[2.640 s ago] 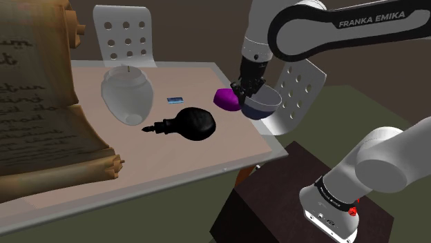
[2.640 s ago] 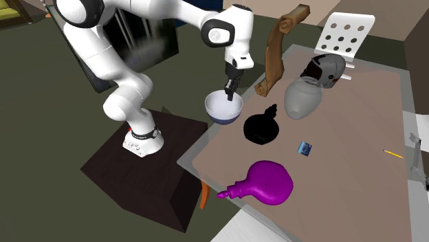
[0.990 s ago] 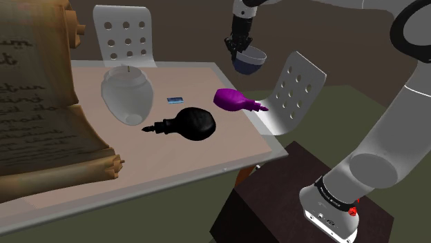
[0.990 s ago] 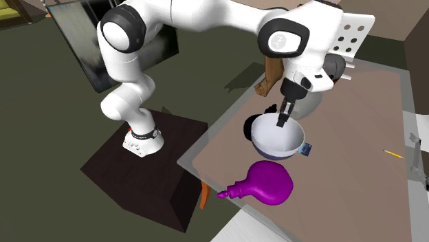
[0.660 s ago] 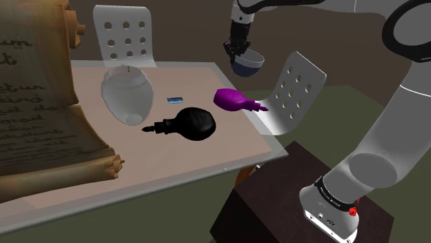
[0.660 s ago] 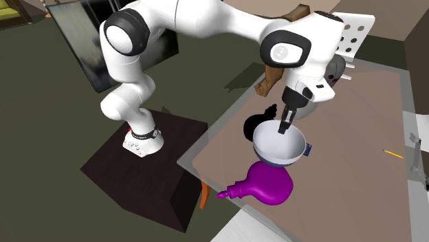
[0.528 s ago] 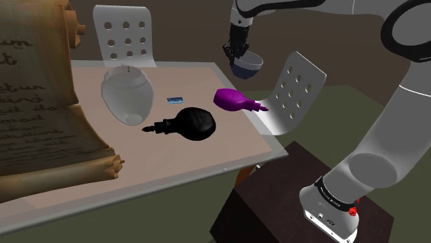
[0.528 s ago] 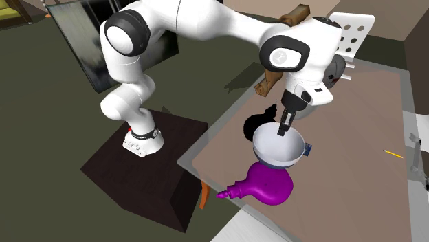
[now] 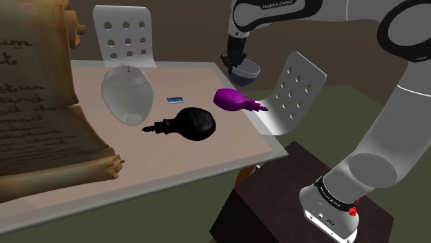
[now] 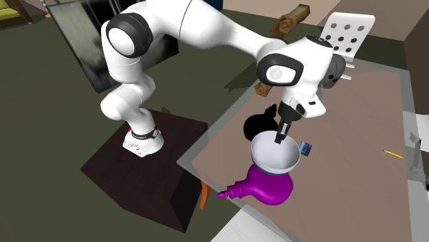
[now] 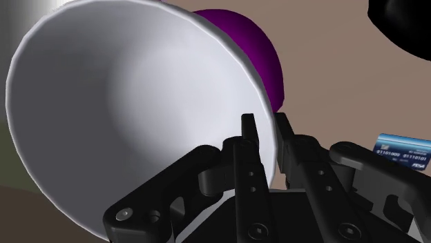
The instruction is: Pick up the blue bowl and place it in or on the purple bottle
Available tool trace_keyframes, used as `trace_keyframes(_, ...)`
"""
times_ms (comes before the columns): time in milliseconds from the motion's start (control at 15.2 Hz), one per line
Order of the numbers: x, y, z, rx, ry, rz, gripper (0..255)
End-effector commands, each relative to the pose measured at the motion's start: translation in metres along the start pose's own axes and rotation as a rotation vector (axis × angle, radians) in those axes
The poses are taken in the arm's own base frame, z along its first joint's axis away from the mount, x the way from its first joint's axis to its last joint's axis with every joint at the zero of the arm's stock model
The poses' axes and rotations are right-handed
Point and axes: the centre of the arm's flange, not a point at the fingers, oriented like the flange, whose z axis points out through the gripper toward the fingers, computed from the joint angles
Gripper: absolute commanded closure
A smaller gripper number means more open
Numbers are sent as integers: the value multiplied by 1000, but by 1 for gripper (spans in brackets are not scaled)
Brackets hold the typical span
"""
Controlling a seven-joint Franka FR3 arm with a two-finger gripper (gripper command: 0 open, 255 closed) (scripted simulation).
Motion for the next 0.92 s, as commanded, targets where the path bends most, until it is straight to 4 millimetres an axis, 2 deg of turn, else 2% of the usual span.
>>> trace_keyframes(0, -1, -2, 10, 0, 1, 0, 255)
trace_keyframes(132, -1, -3, 21, 0, 1, 0, 255)
trace_keyframes(660, -1, -3, 21, 0, 1, 0, 255)
trace_keyframes(726, -1, -3, 21, 0, 1, 0, 0)
trace_keyframes(858, -1, -3, 21, 0, 1, 0, 0)
